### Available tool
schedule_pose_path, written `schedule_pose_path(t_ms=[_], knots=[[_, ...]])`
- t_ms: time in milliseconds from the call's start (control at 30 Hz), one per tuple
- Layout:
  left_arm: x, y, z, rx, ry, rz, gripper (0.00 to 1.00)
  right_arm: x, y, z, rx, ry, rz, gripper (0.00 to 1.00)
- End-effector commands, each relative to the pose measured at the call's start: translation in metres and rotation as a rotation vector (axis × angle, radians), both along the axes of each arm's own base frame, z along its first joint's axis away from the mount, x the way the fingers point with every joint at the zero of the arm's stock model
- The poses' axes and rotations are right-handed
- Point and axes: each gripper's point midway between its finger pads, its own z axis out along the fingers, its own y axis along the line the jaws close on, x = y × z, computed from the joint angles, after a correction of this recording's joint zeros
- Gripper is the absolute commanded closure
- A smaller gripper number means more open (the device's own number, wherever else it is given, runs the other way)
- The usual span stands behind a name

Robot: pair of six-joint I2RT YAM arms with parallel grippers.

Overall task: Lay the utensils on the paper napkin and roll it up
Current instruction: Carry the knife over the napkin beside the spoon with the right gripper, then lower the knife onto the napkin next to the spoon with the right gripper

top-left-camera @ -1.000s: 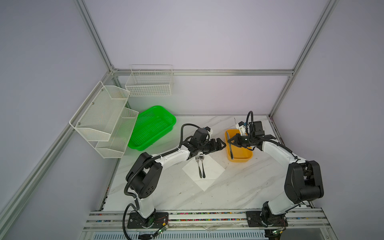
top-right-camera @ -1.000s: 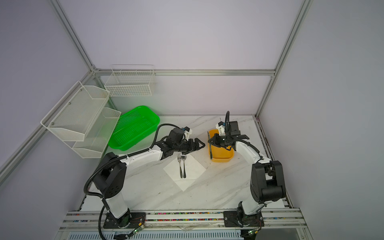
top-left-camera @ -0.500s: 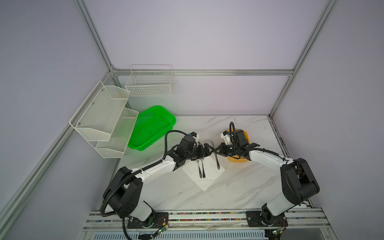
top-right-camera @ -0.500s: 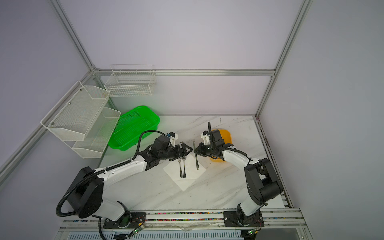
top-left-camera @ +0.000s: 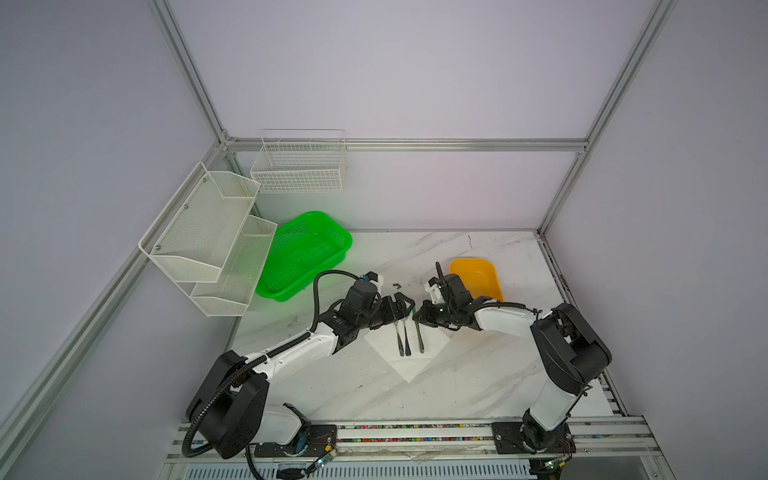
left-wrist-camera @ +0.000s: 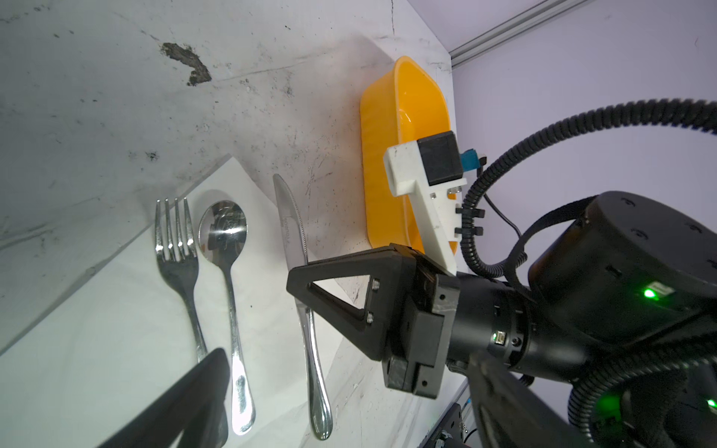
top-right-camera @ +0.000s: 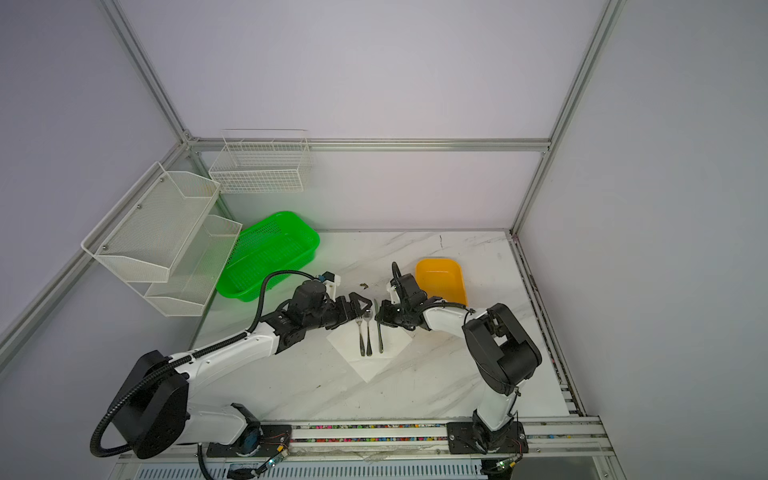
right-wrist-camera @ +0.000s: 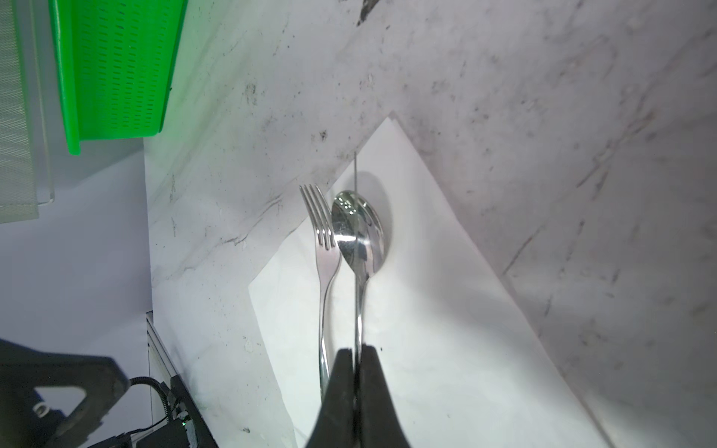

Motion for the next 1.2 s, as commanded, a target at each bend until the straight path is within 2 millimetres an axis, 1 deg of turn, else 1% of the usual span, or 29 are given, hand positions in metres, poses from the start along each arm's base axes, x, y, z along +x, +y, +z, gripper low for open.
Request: schedule_pose_path(t_ms=[0,133,433,733,1033,1167], knots=[[0.001,0.008,0.001,-0.021,-0.026,0.030,0.01,0.013,0.005,0.003,0.019,-0.025,-0.043,1.00],[0.002,0.010,0.003,-0.029,-0.038,0.033,0.00,0.014,0.009,0.000,0.034,-0.022,-0.043,1.00],[0.002,0.012,-0.003,-0.029,-0.019,0.034,0.00,0.017,0.020,-0.003,0.073,-0.014,-0.032,1.00],[0.002,0.010,-0.005,-0.038,-0.007,0.028,0.00,0.018,0.020,-0.017,0.049,0.004,-0.029,0.99],[0.002,0.009,-0.007,-0.039,-0.003,0.024,0.00,0.016,0.019,-0.021,0.034,0.009,-0.019,0.96],[0.002,0.010,-0.007,-0.039,-0.003,0.025,0.00,0.014,0.017,-0.023,0.025,0.011,-0.019,0.93]])
